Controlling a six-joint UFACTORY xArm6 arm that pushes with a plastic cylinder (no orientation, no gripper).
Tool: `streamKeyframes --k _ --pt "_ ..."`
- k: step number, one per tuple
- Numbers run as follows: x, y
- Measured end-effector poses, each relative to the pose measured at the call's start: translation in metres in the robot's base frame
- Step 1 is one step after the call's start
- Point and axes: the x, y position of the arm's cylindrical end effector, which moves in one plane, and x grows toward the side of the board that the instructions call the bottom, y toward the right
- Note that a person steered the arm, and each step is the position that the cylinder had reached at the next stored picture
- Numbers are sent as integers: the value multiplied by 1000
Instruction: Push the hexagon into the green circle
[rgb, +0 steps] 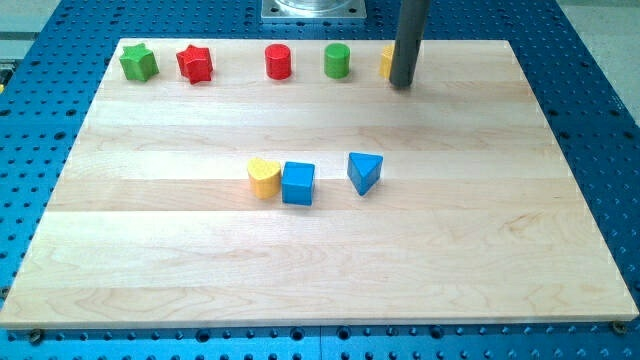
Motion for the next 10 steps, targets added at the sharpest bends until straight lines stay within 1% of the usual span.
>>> streamKeyframes --k 1,2,3,4,5,6,8,9,10 --pt "-18 26" --pt "-29 14" --pt "-29 6" --pt "-29 -18" --pt "-31 -4" --pt "-31 -6" --pt "-30 -30" --pt "-25 -48" --pt "-10 -55"
